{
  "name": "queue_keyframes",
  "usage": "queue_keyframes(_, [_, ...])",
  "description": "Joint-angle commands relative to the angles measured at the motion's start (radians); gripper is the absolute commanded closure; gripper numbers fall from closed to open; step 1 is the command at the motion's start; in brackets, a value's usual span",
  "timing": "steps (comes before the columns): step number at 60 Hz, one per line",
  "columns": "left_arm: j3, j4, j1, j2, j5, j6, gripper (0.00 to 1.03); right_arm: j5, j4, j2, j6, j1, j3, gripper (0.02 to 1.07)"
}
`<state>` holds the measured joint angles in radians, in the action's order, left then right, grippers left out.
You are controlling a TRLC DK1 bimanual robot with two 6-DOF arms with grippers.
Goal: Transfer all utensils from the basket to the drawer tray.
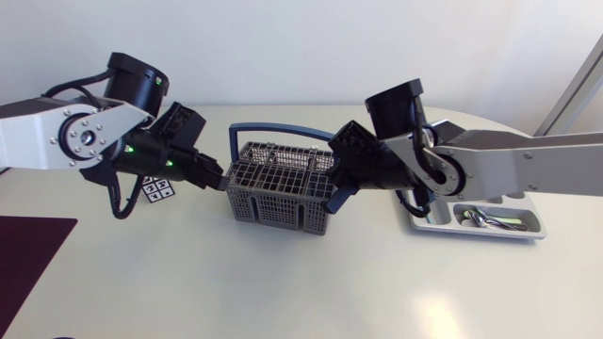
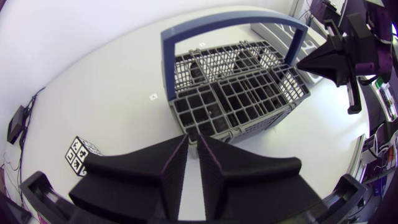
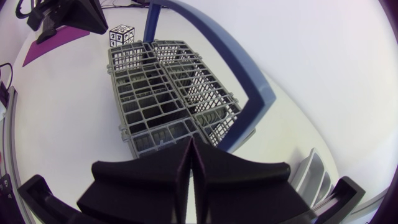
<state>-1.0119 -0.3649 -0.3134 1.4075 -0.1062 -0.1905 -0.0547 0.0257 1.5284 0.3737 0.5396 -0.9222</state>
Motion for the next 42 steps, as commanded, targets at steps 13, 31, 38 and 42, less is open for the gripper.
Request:
queue_keyframes(13, [-0.105,0.032,0.134,0.228,-0.012,-0.027,0.88,-0.008,0.031,-0.102,0.005,-0.086,0.083,1.00])
queue_keyframes(31, [-0.140,0.037,0.063,0.335,-0.096,-0.029,0.88,-0.016,0.008,0.013,0.008,-0.110,0.080,1.00])
queue_keyframes(38, [-0.117,0.037,0.031,0.308,-0.119,-0.043,0.88,-0.011,-0.006,0.064,0.007,-0.098,0.063,1.00])
queue_keyframes(42, [-0.099,0.037,0.011,0.285,-0.122,-0.047,0.88,-0.010,-0.006,0.076,0.007,-0.095,0.054,1.00])
